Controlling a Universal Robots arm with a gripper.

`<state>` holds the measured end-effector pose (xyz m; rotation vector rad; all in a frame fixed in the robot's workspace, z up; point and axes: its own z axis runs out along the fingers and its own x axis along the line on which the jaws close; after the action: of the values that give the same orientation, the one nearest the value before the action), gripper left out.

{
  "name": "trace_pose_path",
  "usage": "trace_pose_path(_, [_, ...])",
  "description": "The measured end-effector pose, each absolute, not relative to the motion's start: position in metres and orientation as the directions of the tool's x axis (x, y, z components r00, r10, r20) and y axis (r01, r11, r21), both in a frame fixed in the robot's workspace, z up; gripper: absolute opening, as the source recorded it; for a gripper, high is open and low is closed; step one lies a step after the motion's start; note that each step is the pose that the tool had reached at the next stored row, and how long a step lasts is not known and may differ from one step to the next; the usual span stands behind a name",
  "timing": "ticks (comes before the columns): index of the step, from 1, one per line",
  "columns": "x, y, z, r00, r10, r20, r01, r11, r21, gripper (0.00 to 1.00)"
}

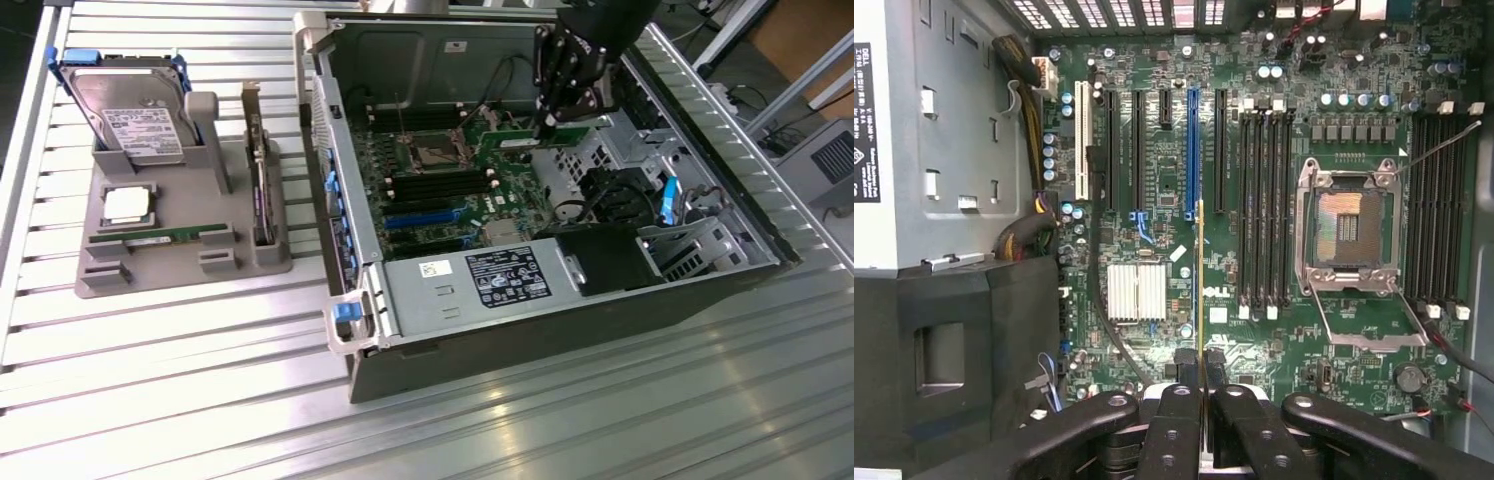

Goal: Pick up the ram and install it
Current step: 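Insert the ram into the slot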

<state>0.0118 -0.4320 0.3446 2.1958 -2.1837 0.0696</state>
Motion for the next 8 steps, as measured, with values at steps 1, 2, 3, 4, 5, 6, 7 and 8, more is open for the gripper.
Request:
trace_pose_path(1, [0.0118,-0.432,0.3443,0.006,-0.998,0.063,-1.0,-0.006,0.0,0.12])
trace_pose_path(2, [0.0118,-0.432,0.3438,0.005,-0.998,0.063,-1.0,-0.006,0.0,0.12])
trace_pose_path(3, [0.0118,-0.432,0.3429,0.006,-0.998,0.063,-1.0,-0.006,0.0,0.12])
trace_pose_path(4, [0.0118,-0.432,0.3424,0.006,-0.998,0.063,-1.0,-0.006,0.0,0.12])
trace_pose_path(5, [0.0118,-0.432,0.342,0.006,-0.998,0.063,-1.0,-0.006,0.0,0.12])
trace_pose_path(6, [0.0118,-0.432,0.3416,0.006,-0.998,0.063,-1.0,-0.006,0.0,0.12])
trace_pose_path(7, [0.0118,-0.432,0.3413,0.006,-0.998,0.063,-1.0,-0.006,0.0,0.12])
trace_pose_path(8, [0.0118,-0.432,0.341,0.006,-0.998,0.063,-1.0,-0.006,-0.001,0.12])
